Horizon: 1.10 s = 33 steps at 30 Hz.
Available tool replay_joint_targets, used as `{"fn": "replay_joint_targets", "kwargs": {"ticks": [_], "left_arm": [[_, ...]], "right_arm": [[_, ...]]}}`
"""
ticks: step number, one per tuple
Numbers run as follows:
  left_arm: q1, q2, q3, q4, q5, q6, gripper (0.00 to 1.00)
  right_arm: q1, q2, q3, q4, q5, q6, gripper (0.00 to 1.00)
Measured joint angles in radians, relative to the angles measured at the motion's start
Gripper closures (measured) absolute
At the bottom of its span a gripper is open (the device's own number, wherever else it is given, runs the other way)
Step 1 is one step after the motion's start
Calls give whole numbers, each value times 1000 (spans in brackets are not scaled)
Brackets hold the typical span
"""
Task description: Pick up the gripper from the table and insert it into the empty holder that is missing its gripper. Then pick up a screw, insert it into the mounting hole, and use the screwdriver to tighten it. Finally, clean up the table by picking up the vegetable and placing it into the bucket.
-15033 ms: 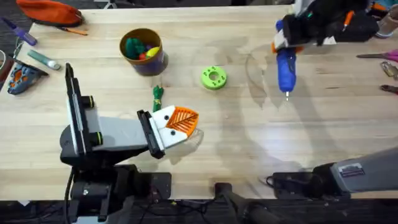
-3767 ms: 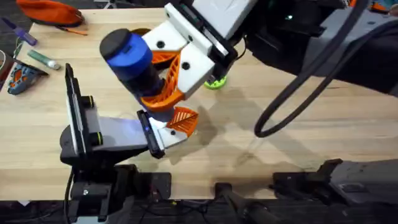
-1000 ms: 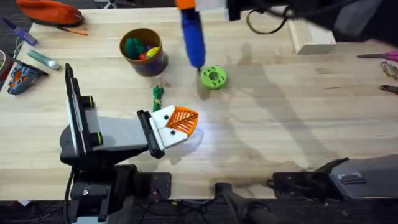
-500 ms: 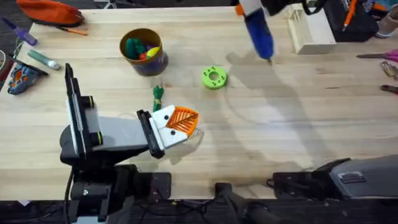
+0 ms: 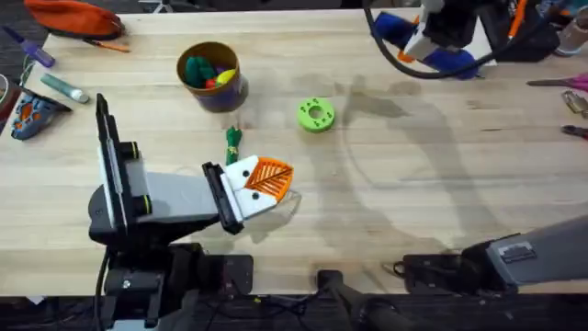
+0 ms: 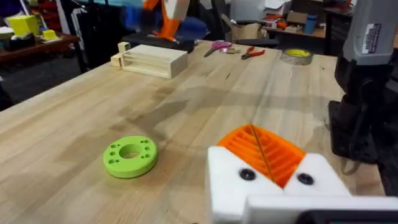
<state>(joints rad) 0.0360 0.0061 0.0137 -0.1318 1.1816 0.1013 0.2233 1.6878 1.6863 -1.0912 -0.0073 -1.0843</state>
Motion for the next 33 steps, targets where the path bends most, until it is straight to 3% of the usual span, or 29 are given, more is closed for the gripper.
{"fn": "replay_joint_targets", "kwargs": {"ticks": [2,6,15,27,33], "left_arm": [[0,0,0,0,0,0,989],[0,0,0,0,0,0,989],[0,0,0,0,-1,0,989],[0,0,0,0,-1,0,989],[0,0,0,0,-1,0,989]], "right_arm": [[-33,112,1,-1,10,-128,975],[-38,219,1,0,14,-247,975],[-38,345,0,-4,29,-414,975],[-38,361,-138,60,53,-491,975],[-38,361,-144,67,61,-495,975]]}}
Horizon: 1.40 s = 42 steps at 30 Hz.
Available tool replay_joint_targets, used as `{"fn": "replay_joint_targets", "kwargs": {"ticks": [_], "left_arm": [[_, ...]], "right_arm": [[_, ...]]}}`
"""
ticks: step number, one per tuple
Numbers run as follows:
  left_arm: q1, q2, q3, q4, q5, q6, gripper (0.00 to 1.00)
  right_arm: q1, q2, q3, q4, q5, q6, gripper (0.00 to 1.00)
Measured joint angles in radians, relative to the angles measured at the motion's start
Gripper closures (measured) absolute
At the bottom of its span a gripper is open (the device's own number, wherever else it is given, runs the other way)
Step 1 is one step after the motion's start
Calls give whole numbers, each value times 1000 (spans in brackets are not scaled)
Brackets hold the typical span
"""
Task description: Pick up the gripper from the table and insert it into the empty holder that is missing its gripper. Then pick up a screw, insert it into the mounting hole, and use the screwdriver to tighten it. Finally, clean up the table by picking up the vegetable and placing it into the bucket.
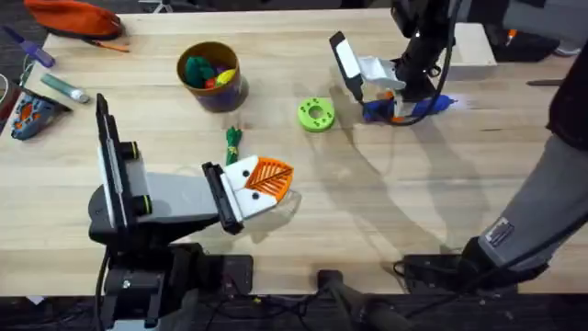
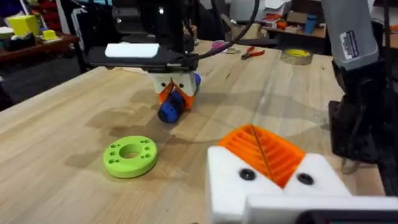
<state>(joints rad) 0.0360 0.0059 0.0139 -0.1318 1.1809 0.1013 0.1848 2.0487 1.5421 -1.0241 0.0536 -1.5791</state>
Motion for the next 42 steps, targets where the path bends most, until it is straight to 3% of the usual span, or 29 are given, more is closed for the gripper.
{"fn": "replay_joint_targets", "kwargs": {"ticks": [3,4,8,9,19,25,31,34,35,40,42], "left_arm": [[0,0,0,0,0,0,989],[0,0,0,0,0,0,989],[0,0,0,0,0,0,989],[0,0,0,0,0,0,989],[0,0,0,0,0,0,989],[0,0,0,0,0,0,989],[0,0,0,0,0,0,989],[0,0,0,0,0,0,940],[0,0,0,0,0,4,837],[0,0,0,0,0,1,66],[0,0,0,0,0,1,20]], "right_arm": [[0,0,0,0,2,0,975],[0,-2,0,-4,10,4,650],[-1,-3,0,10,10,15,76],[0,-4,0,10,10,16,26],[4,-16,0,6,10,48,9],[24,-98,11,-21,10,126,9],[50,-246,160,-97,-60,294,8],[51,-286,233,-98,-149,393,8],[51,-295,257,-97,-179,429,8],[51,-309,366,-22,-308,733,8],[51,-309,397,13,-332,896,8]]}}
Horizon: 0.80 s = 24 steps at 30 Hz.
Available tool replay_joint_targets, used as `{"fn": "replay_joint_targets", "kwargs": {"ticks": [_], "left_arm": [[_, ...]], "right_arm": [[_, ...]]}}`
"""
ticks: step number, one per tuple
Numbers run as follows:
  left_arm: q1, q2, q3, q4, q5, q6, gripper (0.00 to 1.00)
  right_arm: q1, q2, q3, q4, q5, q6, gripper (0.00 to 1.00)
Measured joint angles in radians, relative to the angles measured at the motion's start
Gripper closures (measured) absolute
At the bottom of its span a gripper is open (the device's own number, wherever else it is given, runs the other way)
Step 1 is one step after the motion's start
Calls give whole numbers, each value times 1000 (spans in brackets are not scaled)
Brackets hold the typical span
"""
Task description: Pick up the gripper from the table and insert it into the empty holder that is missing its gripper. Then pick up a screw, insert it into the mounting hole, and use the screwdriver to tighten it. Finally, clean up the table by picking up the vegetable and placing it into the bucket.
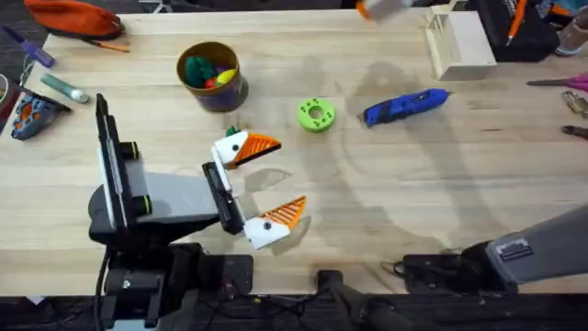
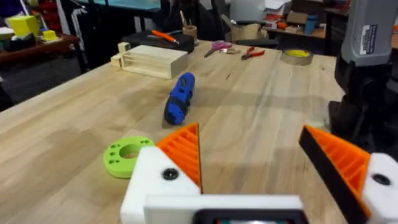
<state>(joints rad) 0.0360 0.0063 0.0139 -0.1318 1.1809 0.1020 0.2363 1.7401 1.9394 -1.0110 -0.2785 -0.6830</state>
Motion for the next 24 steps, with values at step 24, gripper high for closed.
{"fn": "replay_joint_targets", "kwargs": {"ticks": [24], "left_arm": [[0,0,-2,64,-22,0,15]], "right_arm": [[132,-277,23,-276,341,701,8]]}}
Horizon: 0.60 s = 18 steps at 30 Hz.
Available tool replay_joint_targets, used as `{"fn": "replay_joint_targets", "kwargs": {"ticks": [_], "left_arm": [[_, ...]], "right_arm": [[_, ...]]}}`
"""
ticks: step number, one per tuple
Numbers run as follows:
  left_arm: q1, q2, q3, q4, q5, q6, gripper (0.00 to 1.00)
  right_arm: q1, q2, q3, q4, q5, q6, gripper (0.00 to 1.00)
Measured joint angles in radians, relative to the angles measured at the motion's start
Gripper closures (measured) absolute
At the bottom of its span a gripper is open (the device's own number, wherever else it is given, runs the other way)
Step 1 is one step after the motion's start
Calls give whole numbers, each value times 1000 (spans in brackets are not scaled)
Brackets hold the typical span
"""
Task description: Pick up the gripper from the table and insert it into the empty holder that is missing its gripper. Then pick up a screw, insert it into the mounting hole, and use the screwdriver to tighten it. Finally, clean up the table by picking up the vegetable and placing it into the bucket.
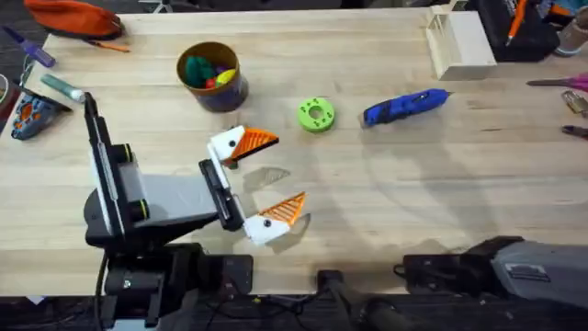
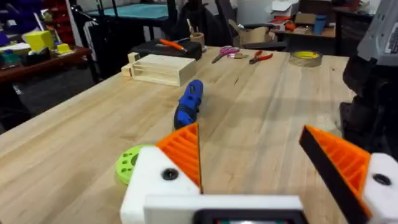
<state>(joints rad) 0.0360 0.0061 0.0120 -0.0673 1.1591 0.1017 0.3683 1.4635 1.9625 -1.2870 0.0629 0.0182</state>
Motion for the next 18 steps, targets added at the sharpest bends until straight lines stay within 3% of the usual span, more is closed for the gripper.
{"fn": "replay_joint_targets", "kwargs": {"ticks": [9,18], "left_arm": [[0,0,0,0,0,0,15],[0,0,0,0,0,0,15]], "right_arm": [[0,-140,-35,-110,27,19,8],[0,-378,-349,-50,39,76,7]]}}
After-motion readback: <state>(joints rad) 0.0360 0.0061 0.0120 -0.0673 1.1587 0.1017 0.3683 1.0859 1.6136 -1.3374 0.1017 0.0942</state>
